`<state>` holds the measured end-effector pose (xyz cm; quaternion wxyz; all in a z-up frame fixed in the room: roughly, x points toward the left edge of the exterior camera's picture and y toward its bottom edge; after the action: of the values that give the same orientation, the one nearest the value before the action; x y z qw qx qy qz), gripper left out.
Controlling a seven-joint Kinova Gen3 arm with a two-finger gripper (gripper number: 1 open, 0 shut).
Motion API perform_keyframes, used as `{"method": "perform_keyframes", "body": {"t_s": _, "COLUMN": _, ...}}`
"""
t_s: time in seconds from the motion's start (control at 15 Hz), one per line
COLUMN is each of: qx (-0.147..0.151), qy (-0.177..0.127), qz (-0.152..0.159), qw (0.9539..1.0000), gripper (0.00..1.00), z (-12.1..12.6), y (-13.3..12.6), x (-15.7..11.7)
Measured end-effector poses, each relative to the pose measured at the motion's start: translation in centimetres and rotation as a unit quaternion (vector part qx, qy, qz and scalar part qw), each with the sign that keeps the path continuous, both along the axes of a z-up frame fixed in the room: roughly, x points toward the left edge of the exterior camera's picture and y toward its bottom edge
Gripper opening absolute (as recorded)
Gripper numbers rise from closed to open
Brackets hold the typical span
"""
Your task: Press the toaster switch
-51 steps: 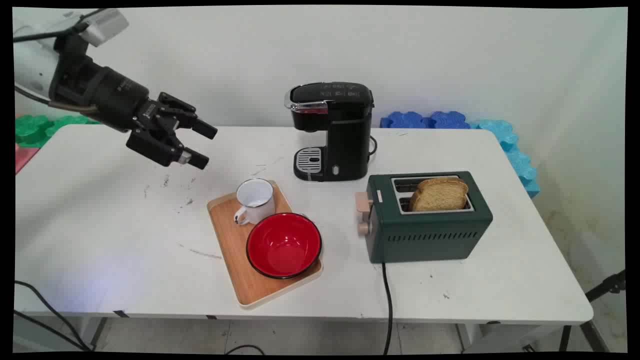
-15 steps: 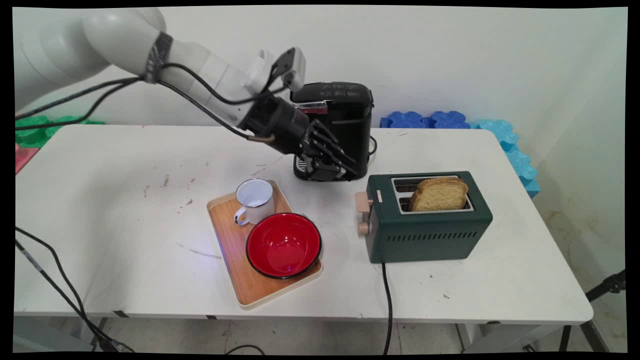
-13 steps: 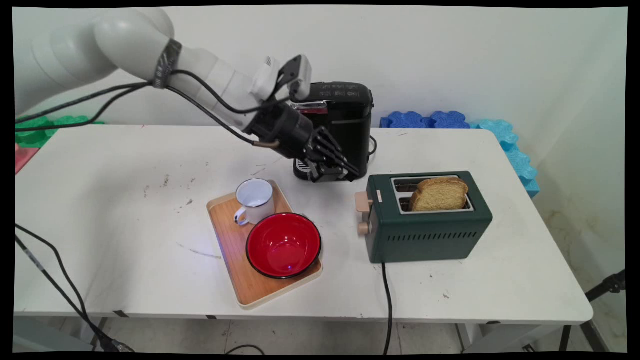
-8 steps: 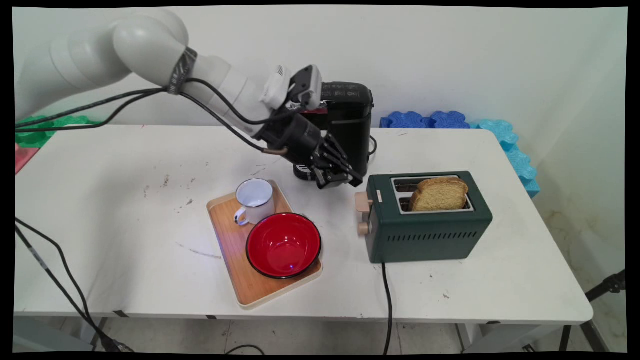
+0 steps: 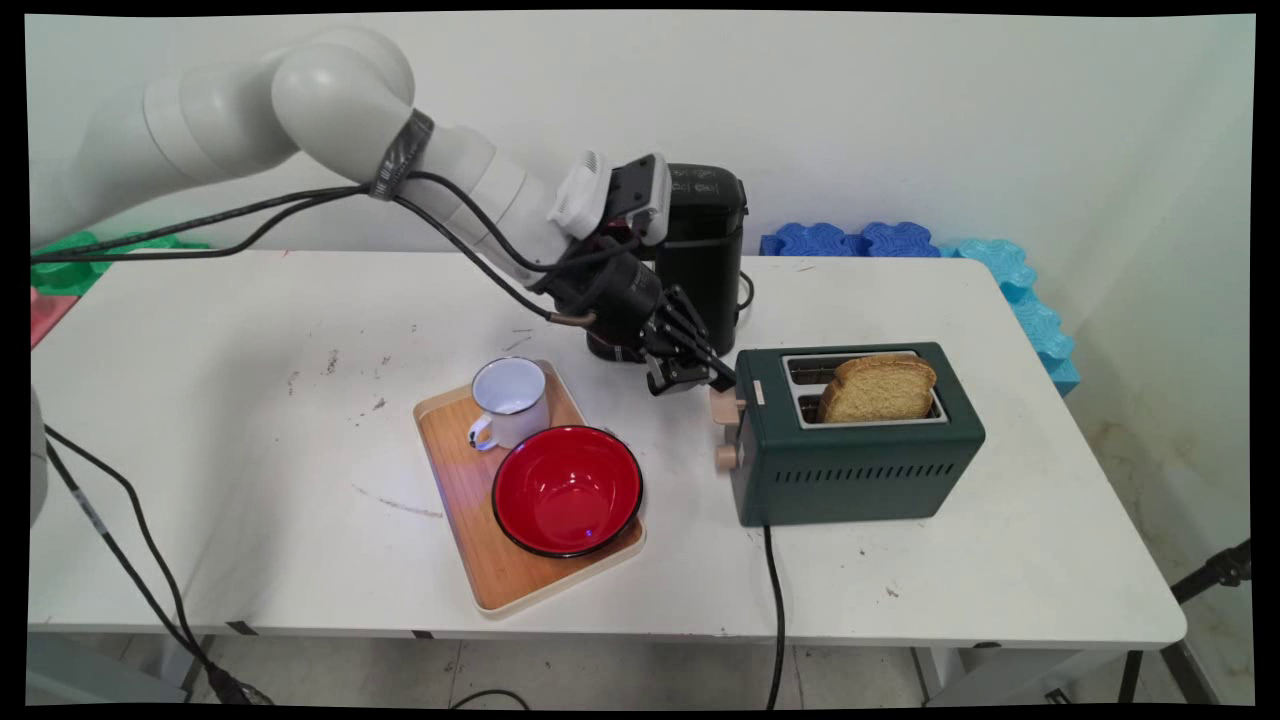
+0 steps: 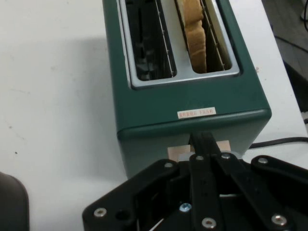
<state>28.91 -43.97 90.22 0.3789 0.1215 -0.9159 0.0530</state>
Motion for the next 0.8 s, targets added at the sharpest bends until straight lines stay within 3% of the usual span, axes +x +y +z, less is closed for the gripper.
{"method": "perform_keyframes", "body": {"t_s": 0.8, "qx": 0.006, "qy": -0.022, "qz": -0.005, "qw": 0.9997, "gripper": 0.0, "z": -0.8, "y": -0.7, "x": -1.4}}
